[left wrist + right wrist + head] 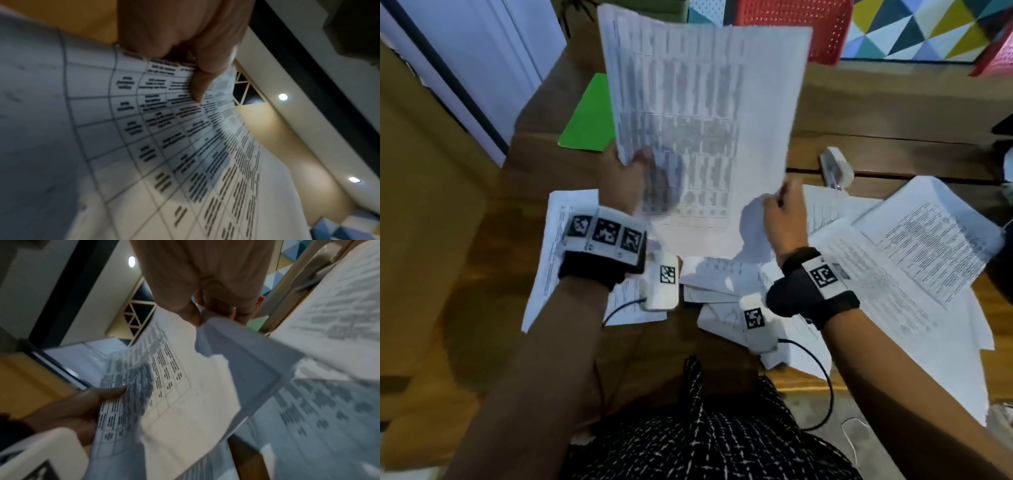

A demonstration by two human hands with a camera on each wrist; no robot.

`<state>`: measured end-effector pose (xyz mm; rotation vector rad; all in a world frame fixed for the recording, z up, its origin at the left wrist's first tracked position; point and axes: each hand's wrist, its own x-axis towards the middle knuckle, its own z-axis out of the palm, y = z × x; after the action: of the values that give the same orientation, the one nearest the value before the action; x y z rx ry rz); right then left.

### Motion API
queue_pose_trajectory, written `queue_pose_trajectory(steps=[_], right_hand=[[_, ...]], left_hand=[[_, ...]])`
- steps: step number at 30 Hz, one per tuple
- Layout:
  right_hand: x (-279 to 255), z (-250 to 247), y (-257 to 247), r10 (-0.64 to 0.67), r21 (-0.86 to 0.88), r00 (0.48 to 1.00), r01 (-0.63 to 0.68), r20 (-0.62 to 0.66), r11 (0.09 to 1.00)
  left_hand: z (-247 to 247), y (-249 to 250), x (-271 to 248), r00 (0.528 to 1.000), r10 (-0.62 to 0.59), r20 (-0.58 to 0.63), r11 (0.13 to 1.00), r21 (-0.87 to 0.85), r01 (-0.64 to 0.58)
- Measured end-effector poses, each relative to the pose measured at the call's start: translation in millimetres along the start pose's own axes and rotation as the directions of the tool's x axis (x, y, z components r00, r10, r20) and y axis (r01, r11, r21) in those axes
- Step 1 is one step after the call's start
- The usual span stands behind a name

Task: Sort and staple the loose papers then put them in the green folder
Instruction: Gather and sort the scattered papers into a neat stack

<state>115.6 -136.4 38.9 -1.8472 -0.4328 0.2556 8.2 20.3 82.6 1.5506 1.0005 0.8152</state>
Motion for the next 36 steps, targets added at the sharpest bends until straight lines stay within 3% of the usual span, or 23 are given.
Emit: queue_pose_trajectory(steps=[2,4,9,12,18,21,23,26,28,30,33,36], right_hand=[[-8,28,3,0.021,-0.146,0.993,-0.004,0.117,0.989],[-17,53,7,0.073,-0.24,0.973,-0.019,0.22,0.97],[-42,104,19,0.308,-0.457,0.87,-0.11,0.385,0.883],[-55,121,26,0.415,-0.547,0.811,-0.144,0.412,0.825],[-69,140,35,0.454,-0.689,0.785,-0.049,0.421,0.724],[-67,143,36,0.477,-0.689,0.738,-0.023,0.477,0.724],[-59,134,33,0.447,-0.652,0.74,-0.014,0.503,0.758],[-39,100,27,0.355,-0.597,0.826,-0.028,0.438,0.802],[-22,65,27,0.303,-0.564,0.886,-0.059,0.35,0.824],[-3,24,35,0.293,-0.556,0.922,-0.108,0.255,0.824],[19,-41,60,0.337,-0.599,0.936,-0.214,0.1,0.772],[31,-108,89,0.408,-0.664,0.912,-0.33,-0.041,0.671]], left_hand=[[-24,-7,23,0.999,0.011,-0.045,0.992,0.124,-0.005],[-49,-31,45,0.994,-0.053,-0.093,0.972,0.225,0.073],[-95,-93,63,0.961,-0.224,-0.164,0.866,0.418,0.273],[-112,-122,60,0.945,-0.293,-0.148,0.804,0.496,0.327],[-115,-148,45,0.872,-0.475,-0.122,0.568,0.714,0.409],[-104,-145,39,0.845,-0.517,-0.138,0.521,0.733,0.438],[-93,-137,36,0.824,-0.529,-0.202,0.495,0.716,0.493],[-73,-124,37,0.855,-0.464,-0.231,0.559,0.672,0.485],[-53,-114,37,0.901,-0.414,-0.13,0.638,0.665,0.389],[-24,-105,33,0.935,-0.351,0.054,0.707,0.67,0.227],[27,-91,11,0.915,-0.272,0.299,0.809,0.585,0.05],[83,-82,-22,0.87,-0.298,0.393,0.878,0.471,0.087]])
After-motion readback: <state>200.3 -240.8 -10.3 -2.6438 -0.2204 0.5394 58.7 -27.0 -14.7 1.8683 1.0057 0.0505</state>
